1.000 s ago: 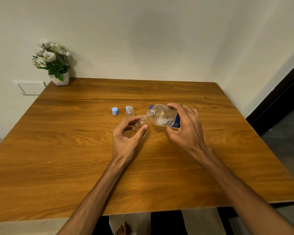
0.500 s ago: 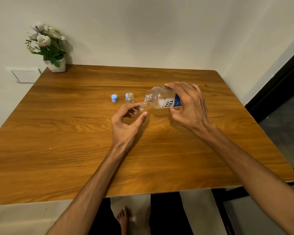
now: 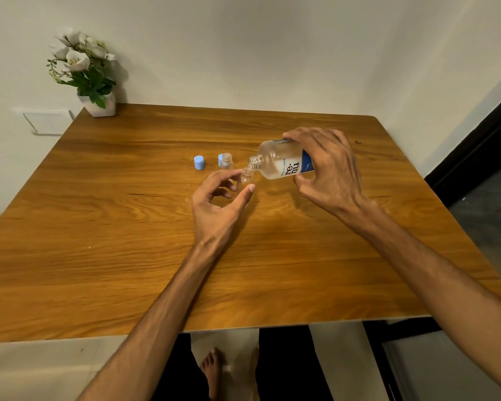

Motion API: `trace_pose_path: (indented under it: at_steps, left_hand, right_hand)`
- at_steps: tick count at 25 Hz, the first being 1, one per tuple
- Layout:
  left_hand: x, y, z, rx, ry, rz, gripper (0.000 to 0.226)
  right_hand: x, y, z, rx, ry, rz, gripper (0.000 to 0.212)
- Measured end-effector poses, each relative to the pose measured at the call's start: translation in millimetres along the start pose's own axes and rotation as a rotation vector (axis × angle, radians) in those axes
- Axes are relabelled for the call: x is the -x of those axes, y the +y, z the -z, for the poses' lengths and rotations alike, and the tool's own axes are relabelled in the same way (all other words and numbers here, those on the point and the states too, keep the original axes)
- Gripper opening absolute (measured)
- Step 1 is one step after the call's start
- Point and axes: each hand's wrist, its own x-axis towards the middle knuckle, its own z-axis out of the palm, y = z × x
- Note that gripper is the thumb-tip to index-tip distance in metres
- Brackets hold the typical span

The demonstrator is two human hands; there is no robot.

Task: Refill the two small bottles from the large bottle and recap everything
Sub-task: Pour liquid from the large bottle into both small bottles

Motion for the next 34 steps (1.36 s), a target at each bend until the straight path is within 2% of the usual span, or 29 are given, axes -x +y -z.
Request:
trace_pose_path:
  at_steps: [34]
  left_hand:
    - [-0.5, 3.9, 0.9, 0.020, 0.015, 0.011, 0.037]
  right_hand:
    - [-9.6, -1.3, 4.3, 0.025, 0.008, 0.046, 0.071]
